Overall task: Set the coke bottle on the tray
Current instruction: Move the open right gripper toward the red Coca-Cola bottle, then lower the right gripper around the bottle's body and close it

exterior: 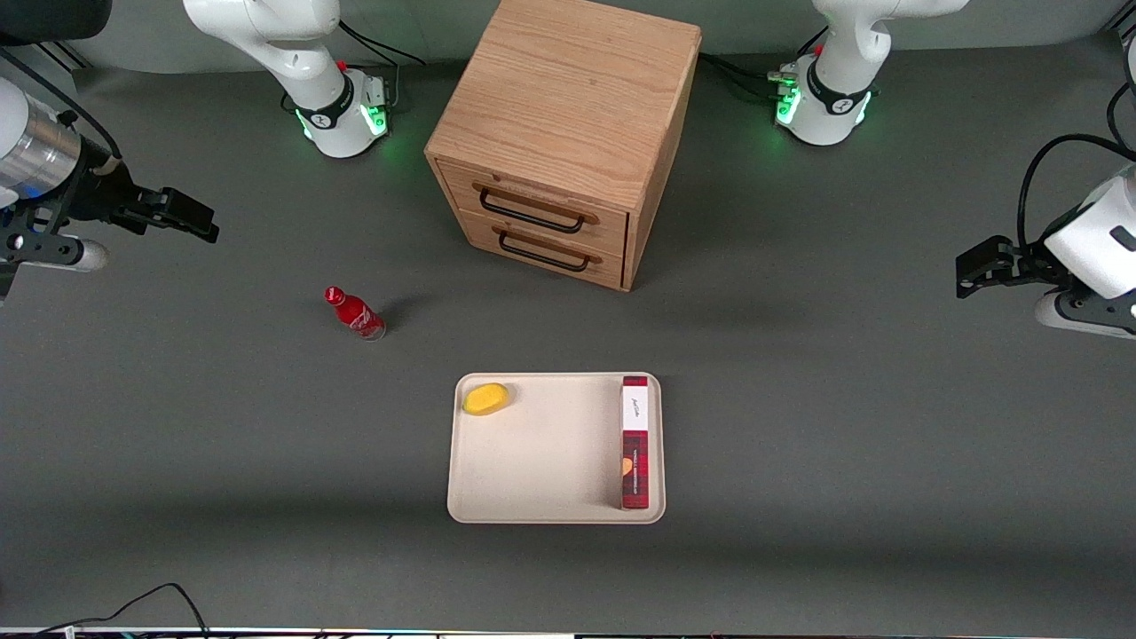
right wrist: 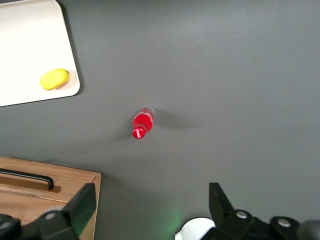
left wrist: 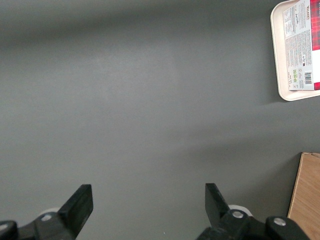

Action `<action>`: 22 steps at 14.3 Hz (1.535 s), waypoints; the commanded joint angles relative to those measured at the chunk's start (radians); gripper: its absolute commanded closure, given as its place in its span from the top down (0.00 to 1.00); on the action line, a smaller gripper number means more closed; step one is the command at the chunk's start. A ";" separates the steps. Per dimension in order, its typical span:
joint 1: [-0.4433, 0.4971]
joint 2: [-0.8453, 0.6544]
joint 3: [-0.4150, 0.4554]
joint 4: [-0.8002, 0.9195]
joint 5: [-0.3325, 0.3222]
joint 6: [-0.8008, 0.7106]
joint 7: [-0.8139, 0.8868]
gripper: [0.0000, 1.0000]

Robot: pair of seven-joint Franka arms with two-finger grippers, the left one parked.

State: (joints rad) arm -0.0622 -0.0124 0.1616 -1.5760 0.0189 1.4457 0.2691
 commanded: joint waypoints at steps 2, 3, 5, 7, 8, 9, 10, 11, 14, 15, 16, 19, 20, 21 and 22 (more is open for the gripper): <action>0.009 0.026 -0.010 0.051 0.024 -0.045 0.001 1.00; 0.007 0.025 -0.010 0.045 0.026 -0.063 0.005 1.00; 0.012 0.029 -0.004 0.039 0.026 -0.067 0.007 1.00; 0.012 0.020 0.004 -0.042 0.044 -0.030 0.010 1.00; 0.012 0.014 0.004 -0.108 0.059 0.029 0.010 1.00; 0.013 0.008 0.006 -0.190 0.061 0.114 0.010 1.00; 0.016 0.003 0.022 -0.273 0.061 0.210 0.015 1.00; 0.015 0.003 0.048 -0.354 0.061 0.314 0.045 1.00; 0.015 0.025 0.079 -0.531 0.059 0.560 0.073 1.00; 0.016 0.034 0.079 -0.582 0.055 0.632 0.075 1.00; 0.016 0.043 0.079 -0.629 0.050 0.709 0.075 1.00; 0.016 0.097 0.079 -0.670 0.049 0.812 0.094 1.00; 0.018 0.107 0.081 -0.680 0.047 0.838 0.120 1.00; 0.027 0.114 0.081 -0.693 0.044 0.851 0.134 1.00; 0.028 0.114 0.081 -0.696 0.044 0.851 0.134 1.00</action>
State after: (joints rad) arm -0.0465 0.1031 0.2430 -2.2569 0.0596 2.2723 0.3650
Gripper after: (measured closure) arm 0.000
